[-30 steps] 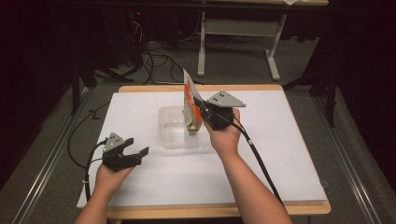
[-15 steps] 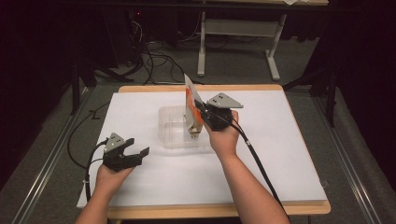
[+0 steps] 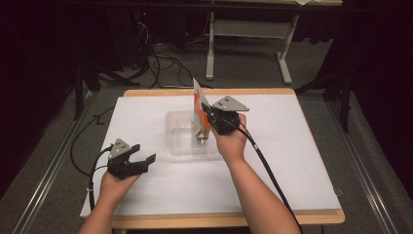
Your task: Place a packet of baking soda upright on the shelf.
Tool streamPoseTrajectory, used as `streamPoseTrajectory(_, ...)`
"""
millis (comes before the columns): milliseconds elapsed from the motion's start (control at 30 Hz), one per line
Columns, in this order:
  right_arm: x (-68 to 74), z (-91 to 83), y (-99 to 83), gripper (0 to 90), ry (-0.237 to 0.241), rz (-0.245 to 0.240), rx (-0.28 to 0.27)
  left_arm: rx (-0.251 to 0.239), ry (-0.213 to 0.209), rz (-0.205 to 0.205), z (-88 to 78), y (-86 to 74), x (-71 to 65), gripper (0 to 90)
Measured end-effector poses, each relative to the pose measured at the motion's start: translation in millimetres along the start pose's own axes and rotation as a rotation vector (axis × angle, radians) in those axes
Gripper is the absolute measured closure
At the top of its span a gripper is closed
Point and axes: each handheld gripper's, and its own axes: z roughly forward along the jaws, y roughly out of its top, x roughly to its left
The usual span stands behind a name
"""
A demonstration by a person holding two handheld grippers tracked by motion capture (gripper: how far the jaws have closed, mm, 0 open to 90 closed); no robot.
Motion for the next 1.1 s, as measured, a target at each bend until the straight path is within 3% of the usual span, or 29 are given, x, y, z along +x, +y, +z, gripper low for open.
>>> streamPoseTrajectory(567,13.1,10.7,-15.2,90.0,0.032,-0.037,0.023,0.009,-0.001,0.000,1.1,-0.5,0.4,25.3)
streamPoseTrajectory(1100,13.1,5.7,-25.3,90.0,0.050,-0.010,0.025,0.011,0.000,0.005,2.0,-0.8,-1.6,25.5)
